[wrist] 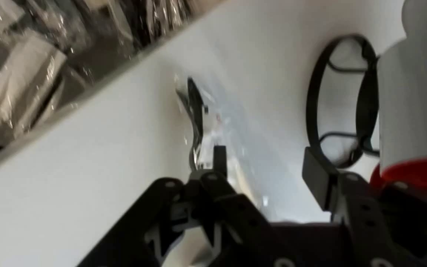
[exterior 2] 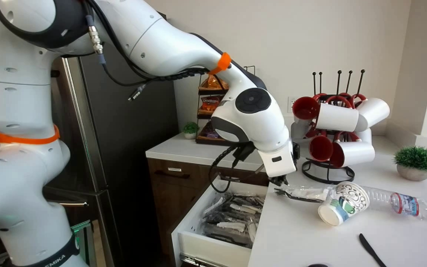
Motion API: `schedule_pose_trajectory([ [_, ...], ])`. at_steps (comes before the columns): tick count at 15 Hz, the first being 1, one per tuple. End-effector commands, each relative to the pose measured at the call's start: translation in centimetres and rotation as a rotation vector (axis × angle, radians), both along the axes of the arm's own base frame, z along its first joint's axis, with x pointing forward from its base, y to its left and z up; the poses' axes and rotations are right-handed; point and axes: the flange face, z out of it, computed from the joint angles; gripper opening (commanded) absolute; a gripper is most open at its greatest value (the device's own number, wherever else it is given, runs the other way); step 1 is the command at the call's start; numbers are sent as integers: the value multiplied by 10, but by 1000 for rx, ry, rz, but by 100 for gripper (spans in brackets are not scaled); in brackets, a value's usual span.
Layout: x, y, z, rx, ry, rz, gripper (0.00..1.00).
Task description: Remove a fork from the open drawer, then close the drawer
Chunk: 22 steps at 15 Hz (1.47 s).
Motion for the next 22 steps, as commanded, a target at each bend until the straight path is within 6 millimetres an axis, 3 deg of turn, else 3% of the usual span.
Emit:
schedule_pose_trajectory([
  [1, -12, 62, 3, 86, 79, 173, 89],
  [3, -18, 96, 1, 131, 128, 286, 100],
  [6, -30, 132, 0, 184, 228, 449, 100],
  [15, -85, 185, 3, 172, 738, 703, 100],
  [22, -126, 238, -32, 39, 1105, 796, 100],
])
